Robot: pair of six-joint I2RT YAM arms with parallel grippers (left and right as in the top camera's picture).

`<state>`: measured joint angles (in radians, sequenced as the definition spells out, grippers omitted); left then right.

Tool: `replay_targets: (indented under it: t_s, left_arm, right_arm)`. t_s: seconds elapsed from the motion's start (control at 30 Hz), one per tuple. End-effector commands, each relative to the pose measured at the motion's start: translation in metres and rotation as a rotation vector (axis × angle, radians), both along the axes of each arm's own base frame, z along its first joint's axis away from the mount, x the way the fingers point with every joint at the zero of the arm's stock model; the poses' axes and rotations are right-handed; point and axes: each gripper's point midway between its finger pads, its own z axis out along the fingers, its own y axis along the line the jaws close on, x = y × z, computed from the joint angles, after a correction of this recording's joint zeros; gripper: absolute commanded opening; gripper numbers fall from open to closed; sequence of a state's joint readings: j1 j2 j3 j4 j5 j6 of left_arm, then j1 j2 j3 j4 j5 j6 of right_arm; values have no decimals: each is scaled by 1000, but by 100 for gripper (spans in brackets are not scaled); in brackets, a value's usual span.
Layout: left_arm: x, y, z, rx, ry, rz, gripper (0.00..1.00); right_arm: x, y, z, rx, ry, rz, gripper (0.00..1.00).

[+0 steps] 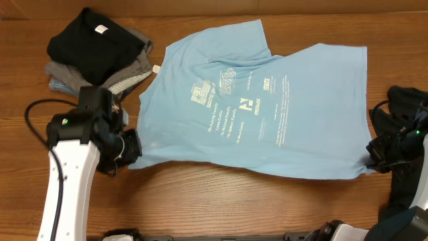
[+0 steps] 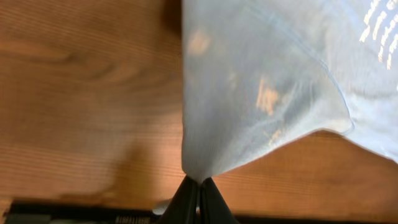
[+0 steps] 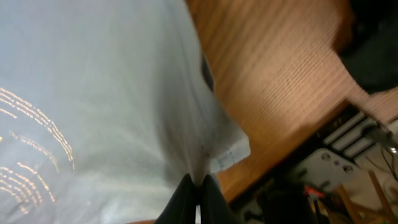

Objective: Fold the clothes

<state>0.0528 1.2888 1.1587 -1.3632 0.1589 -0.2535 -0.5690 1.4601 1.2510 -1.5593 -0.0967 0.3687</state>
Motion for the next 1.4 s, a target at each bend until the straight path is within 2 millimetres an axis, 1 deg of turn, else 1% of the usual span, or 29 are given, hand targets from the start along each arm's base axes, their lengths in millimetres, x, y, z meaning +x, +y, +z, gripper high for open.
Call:
replay_targets:
  t_s: [0.0, 0.1, 0.17, 0.23, 0.3, 0.37, 0.4, 0.47, 0.63, 0.77, 0.87, 0.93, 0.97, 1.0, 1.17, 1.2, 1.27, 1.37]
  left_arm:
    - [-14, 10, 14, 54, -29, 31, 4]
    - [-31, 19, 24, 106, -33, 85, 4]
    - [-40, 26, 33, 150, -49, 119, 4]
    - [-39, 32, 45, 181, -99, 140, 4]
    - [-28, 31, 56, 173, -165, 144, 4]
    - [-11, 27, 65, 146, -239, 128, 4]
    - [-2, 24, 68, 130, -276, 118, 4]
    - [11, 23, 69, 121, -303, 116, 4]
    - [43, 18, 57, 89, -311, 81, 4]
    - [77, 4, 47, 28, -346, 20, 4]
    - [100, -7, 40, 6, -377, -19, 4]
    - [103, -12, 34, 3, -359, -35, 4]
    - [97, -15, 28, 6, -322, -46, 4]
    - [92, -14, 25, 15, -298, -46, 4]
    - [67, 1, 17, 83, -193, -30, 4]
    - [58, 4, 17, 101, -169, -44, 4]
    - [59, 5, 19, 111, -178, -48, 4]
    - [75, 5, 23, 112, -248, -49, 4]
  right_arm:
    - [-9, 2, 5, -1, 30, 2, 4]
    - [-20, 10, 11, 24, 61, 1, 4]
    - [-24, 15, 16, 36, 50, -1, 4]
    - [-23, 20, 23, 35, 1, -6, 4]
    - [-19, 20, 27, 22, -43, -25, 4]
    - [-13, 17, 29, -6, -78, -64, 4]
    - [-7, 13, 29, -21, -102, -86, 4]
    - [2, 9, 28, -29, -134, -87, 4]
    - [18, -2, 24, -54, -173, -131, 4]
    - [29, -9, 17, -57, -179, -146, 4]
    - [26, -6, 6, -21, -110, -163, 4]
    - [17, 0, -1, 11, -50, -161, 4]
    - [7, 6, -6, 38, -4, -135, 4]
    - [4, 8, -8, 45, 7, -123, 4]
    - [-16, 20, -20, 94, 80, -80, 4]
    - [-21, 24, -26, 104, 98, -81, 4]
    - [-18, 23, -34, 103, 82, -86, 4]
    - [3, 21, -44, 111, -18, -93, 4]
